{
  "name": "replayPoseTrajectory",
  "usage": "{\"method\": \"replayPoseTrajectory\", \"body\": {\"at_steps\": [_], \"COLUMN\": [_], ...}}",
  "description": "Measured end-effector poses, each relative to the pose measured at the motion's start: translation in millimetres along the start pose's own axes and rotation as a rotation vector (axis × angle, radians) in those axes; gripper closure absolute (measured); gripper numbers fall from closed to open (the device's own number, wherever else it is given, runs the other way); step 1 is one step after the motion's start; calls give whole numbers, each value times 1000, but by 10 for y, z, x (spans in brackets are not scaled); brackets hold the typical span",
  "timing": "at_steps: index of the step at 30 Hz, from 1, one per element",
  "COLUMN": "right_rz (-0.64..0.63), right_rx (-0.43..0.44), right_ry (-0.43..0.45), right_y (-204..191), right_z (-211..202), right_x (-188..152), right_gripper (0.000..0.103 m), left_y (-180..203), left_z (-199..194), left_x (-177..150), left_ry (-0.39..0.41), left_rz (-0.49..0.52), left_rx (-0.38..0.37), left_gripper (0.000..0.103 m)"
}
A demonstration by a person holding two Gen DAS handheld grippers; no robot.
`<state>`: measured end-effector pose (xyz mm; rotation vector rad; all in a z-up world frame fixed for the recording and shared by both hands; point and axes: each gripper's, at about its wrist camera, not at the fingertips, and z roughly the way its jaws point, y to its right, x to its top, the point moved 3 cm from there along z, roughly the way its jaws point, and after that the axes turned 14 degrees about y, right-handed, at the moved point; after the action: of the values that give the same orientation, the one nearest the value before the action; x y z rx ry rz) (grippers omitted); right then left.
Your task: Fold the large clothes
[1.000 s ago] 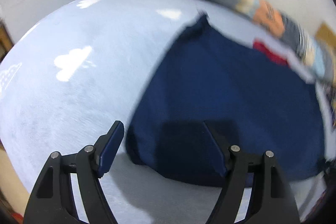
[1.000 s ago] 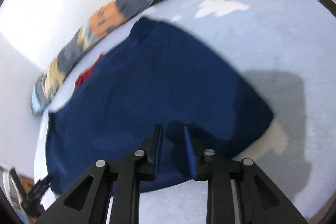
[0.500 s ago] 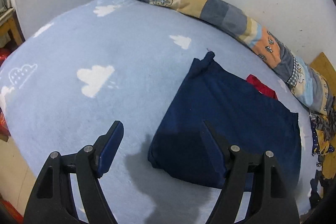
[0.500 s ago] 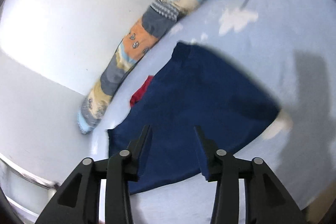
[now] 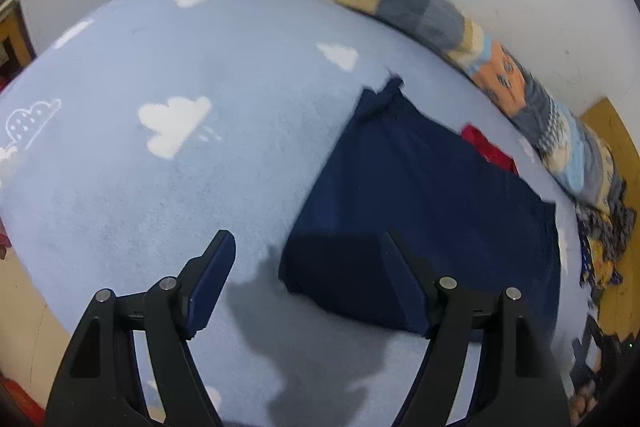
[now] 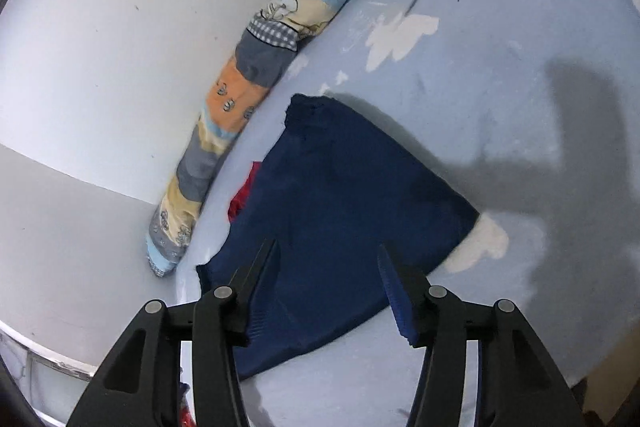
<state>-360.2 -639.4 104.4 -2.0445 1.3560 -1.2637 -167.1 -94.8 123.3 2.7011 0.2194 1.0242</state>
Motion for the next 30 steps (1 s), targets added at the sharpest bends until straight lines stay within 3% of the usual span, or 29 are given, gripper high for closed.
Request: {"method": "replayPoseTrajectory", "body": {"at_steps": [2, 4, 6, 9, 10, 12, 13, 15, 18, 24, 27, 30], "right_rz": [5, 46, 37, 17, 8, -4, -4, 9, 39, -45, -17, -18], "right_rx": [-40, -11, -30, -43, -55, -71, -73, -70, -101, -52, -91, -52], "right_ry": [18, 0, 9, -1, -2, -6, -8, -13, -61, -61, -89, -101], "right_y": [56, 90, 106, 89, 90, 110, 118, 125, 135, 60, 203, 184], "right_z": [-6, 14, -14, 6, 15, 4, -4, 2, 47, 119, 275, 318], "right_x": [29, 32, 32, 3, -7, -25, -35, -74, -163, -268, -298, -246], "right_gripper": [49, 49, 49, 49, 49, 49, 49, 49, 49, 48, 48, 48], "left_y": [38, 92, 89, -16, -43, 9, 59, 130, 337, 808, 838, 852], "left_z": [-106, -166, -64, 156, 307, 365, 338, 342, 327, 158, 230, 240], "left_x": [15, -3, -82, -181, -188, -106, -59, -67, -150, -325, -381, -390], "left_ry": [12, 84, 92, 80, 9, 3, 43, 41, -7, 57, 36, 31], "left_rz": [4, 87, 136, 98, 71, 60, 99, 140, 172, 396, 416, 387], "left_rx": [-44, -34, -32, -73, -66, -111, -97, -85, -180, -209, -193, -196], "left_gripper": [28, 27, 27, 28, 28, 28, 28, 28, 28, 28, 28, 28]}}
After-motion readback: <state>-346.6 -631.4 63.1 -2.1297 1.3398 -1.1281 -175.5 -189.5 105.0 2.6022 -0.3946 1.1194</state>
